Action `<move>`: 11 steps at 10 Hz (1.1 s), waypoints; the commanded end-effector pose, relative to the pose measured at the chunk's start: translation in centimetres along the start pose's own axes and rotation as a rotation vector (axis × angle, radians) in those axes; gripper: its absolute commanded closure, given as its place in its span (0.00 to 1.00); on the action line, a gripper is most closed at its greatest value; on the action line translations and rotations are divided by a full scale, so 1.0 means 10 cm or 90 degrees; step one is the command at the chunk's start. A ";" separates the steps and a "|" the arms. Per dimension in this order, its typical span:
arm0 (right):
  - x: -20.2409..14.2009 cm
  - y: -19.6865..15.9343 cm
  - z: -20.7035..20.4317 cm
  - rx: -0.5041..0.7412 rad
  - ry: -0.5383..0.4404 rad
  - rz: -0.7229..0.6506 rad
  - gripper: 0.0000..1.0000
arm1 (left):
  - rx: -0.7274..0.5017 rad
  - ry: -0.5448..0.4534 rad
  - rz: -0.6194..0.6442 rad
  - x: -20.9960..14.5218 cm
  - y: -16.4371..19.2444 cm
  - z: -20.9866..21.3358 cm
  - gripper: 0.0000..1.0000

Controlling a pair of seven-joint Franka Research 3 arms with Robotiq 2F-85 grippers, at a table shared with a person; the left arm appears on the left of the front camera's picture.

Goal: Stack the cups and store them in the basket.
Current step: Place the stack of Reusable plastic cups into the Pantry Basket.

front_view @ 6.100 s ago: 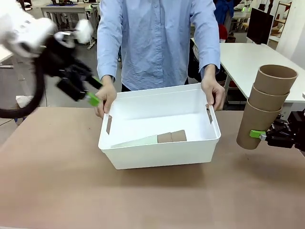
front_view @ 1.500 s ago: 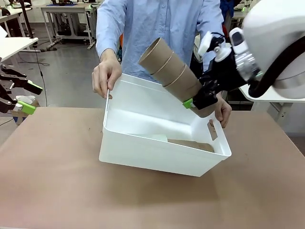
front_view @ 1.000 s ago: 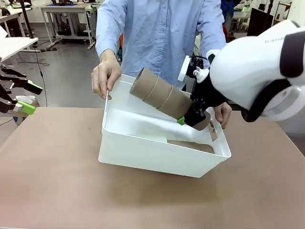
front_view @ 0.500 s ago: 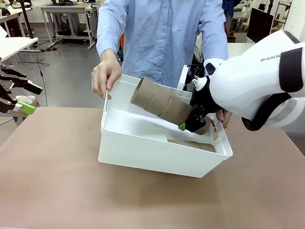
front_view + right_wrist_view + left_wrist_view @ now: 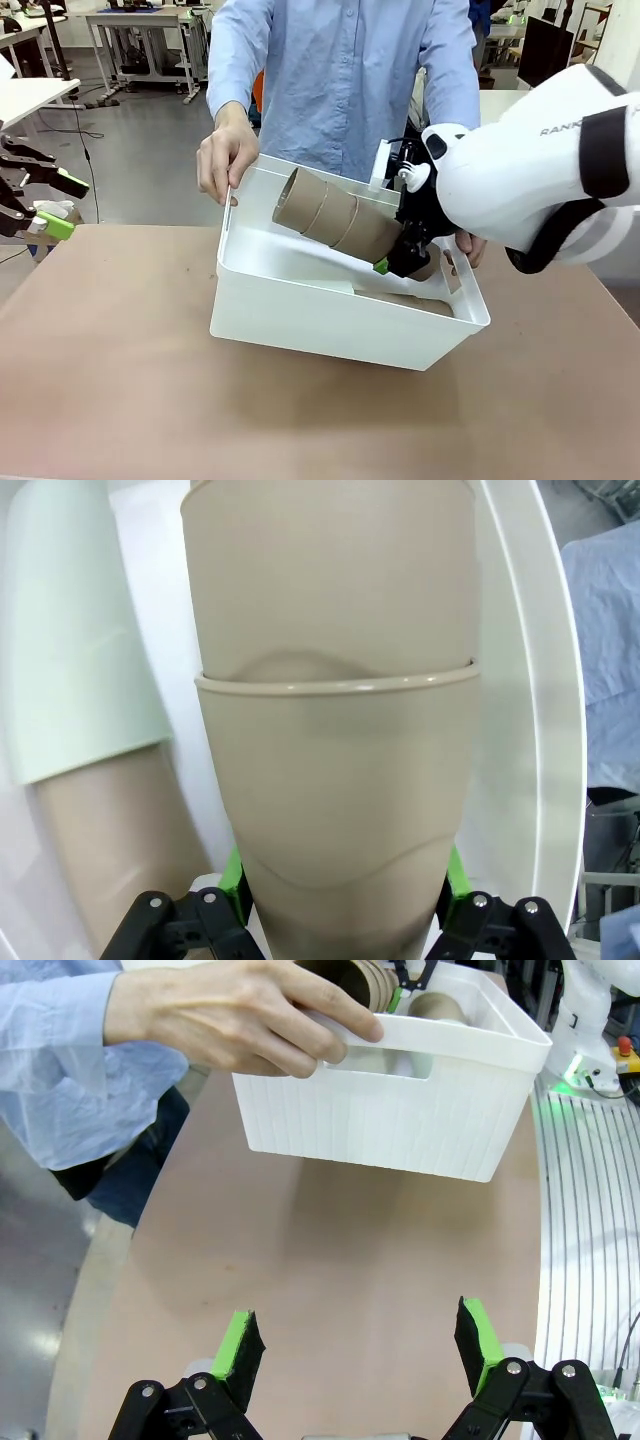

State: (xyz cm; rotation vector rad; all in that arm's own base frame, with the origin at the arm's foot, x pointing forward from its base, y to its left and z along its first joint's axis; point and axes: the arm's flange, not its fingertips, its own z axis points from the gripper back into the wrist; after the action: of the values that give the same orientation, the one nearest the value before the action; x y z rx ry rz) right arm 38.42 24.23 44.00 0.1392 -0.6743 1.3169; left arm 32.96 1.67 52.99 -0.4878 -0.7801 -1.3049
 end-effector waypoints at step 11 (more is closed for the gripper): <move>0.40 -0.12 -0.79 0.025 0.109 0.036 0.15 | 0.003 -0.004 0.005 0.02 -0.01 0.00 0.00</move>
State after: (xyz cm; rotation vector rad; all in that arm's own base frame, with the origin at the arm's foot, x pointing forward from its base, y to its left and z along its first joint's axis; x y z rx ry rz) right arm 42.46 30.27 39.40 0.0440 -0.5179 1.4080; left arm 32.96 1.67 52.98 -0.4879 -0.7799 -1.3048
